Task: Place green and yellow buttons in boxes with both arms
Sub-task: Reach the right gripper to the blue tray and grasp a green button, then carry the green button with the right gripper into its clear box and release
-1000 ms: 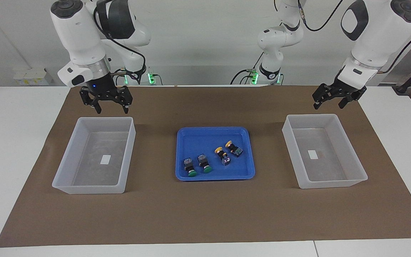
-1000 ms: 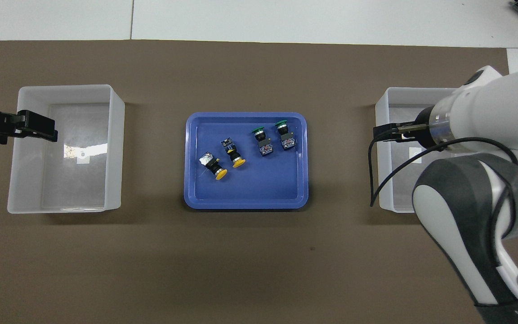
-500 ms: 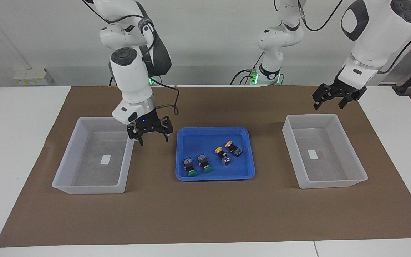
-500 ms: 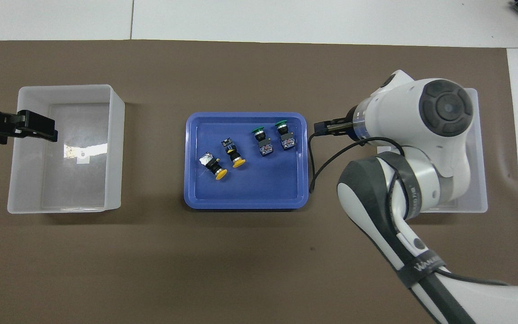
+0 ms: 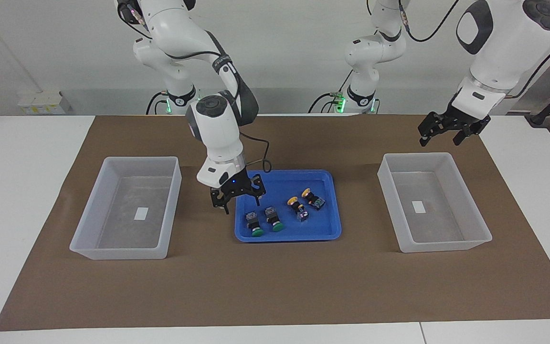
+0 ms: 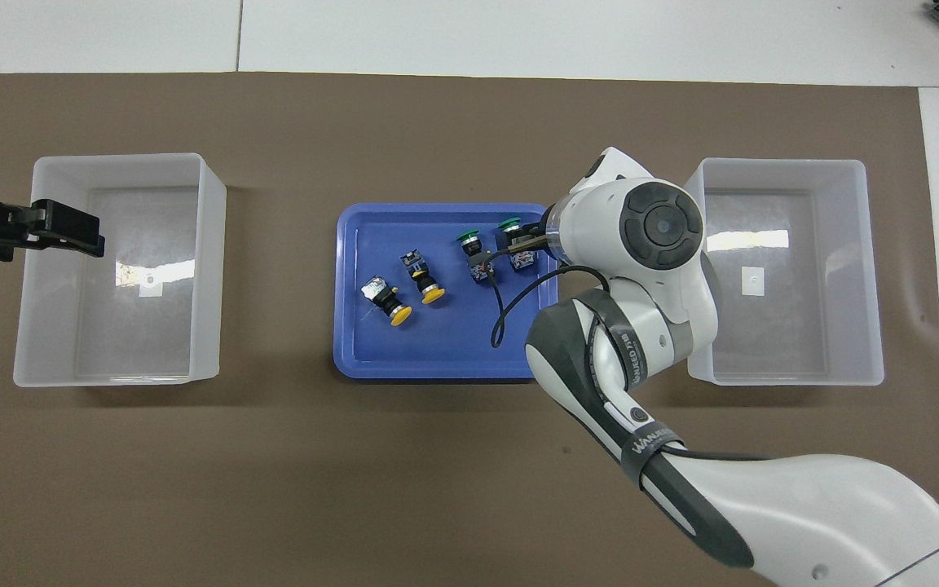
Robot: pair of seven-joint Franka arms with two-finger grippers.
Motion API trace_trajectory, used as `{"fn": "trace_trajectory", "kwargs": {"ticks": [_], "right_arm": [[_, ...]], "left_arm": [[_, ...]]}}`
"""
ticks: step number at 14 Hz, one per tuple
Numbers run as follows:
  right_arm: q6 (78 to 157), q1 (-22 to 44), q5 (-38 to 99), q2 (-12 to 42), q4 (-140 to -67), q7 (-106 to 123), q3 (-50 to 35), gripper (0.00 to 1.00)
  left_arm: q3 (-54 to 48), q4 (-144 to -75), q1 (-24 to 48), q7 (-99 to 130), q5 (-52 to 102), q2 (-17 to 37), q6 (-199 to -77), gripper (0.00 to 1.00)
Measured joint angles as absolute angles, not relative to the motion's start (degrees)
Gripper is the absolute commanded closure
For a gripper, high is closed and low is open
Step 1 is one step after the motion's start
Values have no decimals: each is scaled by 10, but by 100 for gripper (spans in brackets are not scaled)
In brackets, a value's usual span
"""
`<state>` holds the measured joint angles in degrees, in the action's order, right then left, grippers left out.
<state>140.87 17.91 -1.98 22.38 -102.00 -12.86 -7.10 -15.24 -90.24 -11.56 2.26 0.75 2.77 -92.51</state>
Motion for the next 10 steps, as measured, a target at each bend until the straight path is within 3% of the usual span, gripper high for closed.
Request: {"fn": "trace_trajectory", "kwargs": {"ticks": [3,6,10], "right_arm": [[1434,196,-45,256,-1013,-142,-71,23],[1449,193,-62,274,-1002,-143,-68,43],[1464,190,-65,285,-999,-143,-64,43]], "left_arm": [[-152,-902,-116,23,7,28,-925,0],[-152,-902,-116,23,7,28,-925,0],[-152,-902,-116,23,7,28,-925,0]]}}
